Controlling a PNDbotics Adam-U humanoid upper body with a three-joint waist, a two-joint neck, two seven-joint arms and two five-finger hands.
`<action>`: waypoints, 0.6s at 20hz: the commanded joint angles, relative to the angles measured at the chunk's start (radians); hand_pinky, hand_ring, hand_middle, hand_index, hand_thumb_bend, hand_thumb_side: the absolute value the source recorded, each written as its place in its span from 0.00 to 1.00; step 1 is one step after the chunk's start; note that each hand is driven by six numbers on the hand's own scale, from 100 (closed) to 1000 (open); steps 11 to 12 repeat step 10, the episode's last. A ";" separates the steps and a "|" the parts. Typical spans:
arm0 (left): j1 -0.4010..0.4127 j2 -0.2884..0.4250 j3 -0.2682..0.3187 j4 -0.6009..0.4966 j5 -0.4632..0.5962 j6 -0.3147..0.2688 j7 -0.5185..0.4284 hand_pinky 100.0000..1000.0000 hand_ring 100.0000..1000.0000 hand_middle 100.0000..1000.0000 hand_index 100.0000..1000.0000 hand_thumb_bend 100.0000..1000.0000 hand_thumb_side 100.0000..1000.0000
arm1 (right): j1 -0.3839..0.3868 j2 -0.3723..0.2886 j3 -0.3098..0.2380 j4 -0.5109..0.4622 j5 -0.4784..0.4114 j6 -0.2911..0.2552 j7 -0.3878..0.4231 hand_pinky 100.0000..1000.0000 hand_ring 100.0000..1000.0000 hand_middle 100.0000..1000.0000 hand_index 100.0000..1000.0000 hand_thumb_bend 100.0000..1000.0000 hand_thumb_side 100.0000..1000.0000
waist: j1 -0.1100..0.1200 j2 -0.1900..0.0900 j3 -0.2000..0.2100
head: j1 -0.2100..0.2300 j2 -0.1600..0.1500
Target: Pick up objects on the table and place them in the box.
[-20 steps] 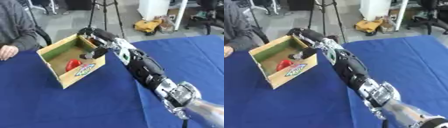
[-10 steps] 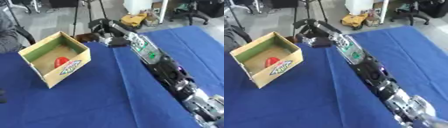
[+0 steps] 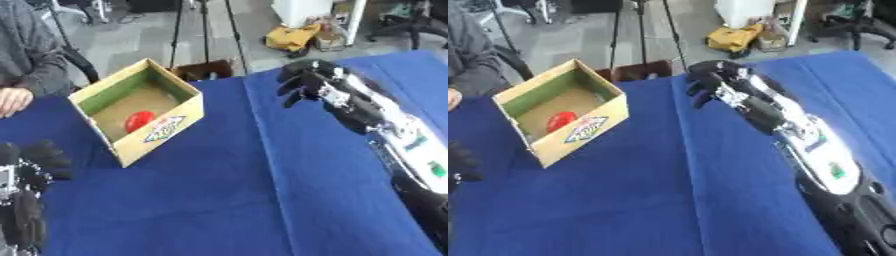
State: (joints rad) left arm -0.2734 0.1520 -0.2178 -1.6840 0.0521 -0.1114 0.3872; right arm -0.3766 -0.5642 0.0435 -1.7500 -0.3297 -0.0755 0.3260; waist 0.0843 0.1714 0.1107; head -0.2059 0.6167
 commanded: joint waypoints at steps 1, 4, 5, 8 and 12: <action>0.001 0.024 0.009 -0.010 -0.008 -0.014 0.018 0.44 0.53 0.51 0.68 0.62 1.00 | 0.016 0.002 -0.031 -0.033 -0.008 0.009 -0.018 0.63 0.74 0.72 0.83 0.03 0.64 | -0.005 -0.019 -0.001 | 0.018 0.019; 0.010 0.024 0.005 -0.006 -0.009 -0.023 0.020 0.44 0.53 0.52 0.68 0.62 1.00 | 0.046 0.023 -0.049 -0.034 -0.011 0.026 -0.027 0.64 0.72 0.72 0.83 0.02 0.67 | -0.004 -0.025 -0.004 | 0.029 0.038; 0.012 0.024 0.004 -0.005 -0.009 -0.024 0.019 0.44 0.53 0.52 0.68 0.62 1.00 | 0.054 0.029 -0.054 -0.034 -0.011 0.033 -0.030 0.64 0.70 0.72 0.83 0.02 0.68 | -0.003 -0.028 -0.004 | 0.033 0.044; 0.015 0.024 0.003 -0.006 -0.012 -0.025 0.016 0.44 0.53 0.52 0.68 0.60 1.00 | 0.077 0.043 -0.069 -0.042 -0.009 0.046 -0.042 0.63 0.69 0.71 0.84 0.00 0.70 | -0.002 -0.032 -0.007 | 0.035 0.054; 0.017 0.023 0.004 -0.007 -0.014 -0.024 0.015 0.44 0.53 0.52 0.68 0.59 1.00 | 0.089 0.047 -0.075 -0.049 -0.007 0.051 -0.050 0.63 0.69 0.71 0.83 0.00 0.71 | -0.002 -0.034 -0.008 | 0.039 0.058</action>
